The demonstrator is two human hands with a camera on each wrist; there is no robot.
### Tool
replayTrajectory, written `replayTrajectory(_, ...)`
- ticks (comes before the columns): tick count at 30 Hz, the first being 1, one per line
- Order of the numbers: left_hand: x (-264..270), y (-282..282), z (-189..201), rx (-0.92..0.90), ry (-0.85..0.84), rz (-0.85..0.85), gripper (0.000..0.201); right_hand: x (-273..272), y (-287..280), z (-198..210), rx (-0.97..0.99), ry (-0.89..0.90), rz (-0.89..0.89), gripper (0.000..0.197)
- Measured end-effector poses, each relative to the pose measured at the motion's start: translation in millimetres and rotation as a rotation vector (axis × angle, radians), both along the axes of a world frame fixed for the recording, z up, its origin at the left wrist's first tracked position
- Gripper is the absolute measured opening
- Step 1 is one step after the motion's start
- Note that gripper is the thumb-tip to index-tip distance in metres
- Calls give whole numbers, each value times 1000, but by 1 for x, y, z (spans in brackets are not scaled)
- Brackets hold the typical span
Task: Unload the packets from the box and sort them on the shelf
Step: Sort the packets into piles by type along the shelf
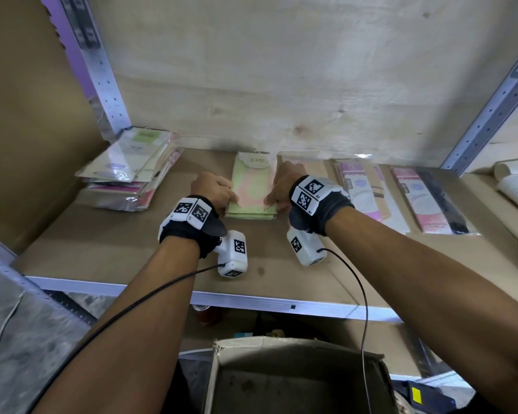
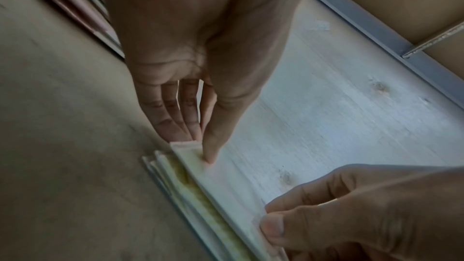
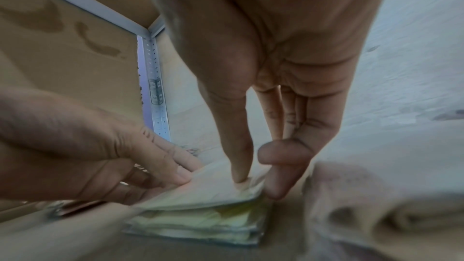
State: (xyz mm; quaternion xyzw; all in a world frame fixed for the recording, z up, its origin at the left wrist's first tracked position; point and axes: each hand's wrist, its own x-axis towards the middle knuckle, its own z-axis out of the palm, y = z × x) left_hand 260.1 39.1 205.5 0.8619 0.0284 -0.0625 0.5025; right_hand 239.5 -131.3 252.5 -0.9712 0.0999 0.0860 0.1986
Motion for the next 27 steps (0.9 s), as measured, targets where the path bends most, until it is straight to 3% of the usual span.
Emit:
replayTrajectory(6,-1,2,1,14,18,7,25,-1,5,-1,30,38,-7,41)
replayTrajectory(9,-2,2,0,19,27,0,24,-2,8,-2,73,46,-21,58)
replayTrajectory(18,-4,3,-2,12,38,5,20,-2,9,-3,39,50,32,47)
replayTrajectory(20,-3,8,-1,23,34,18,31,-2,9,-1,3,50,47,47)
replayTrajectory(24,-2,29,17,33,-128,72,33,4,12,11,-56,-62,76,52)
replayTrajectory(27,0,53,40,-38,-263,197,33,12,25,24,93,-142,128,47)
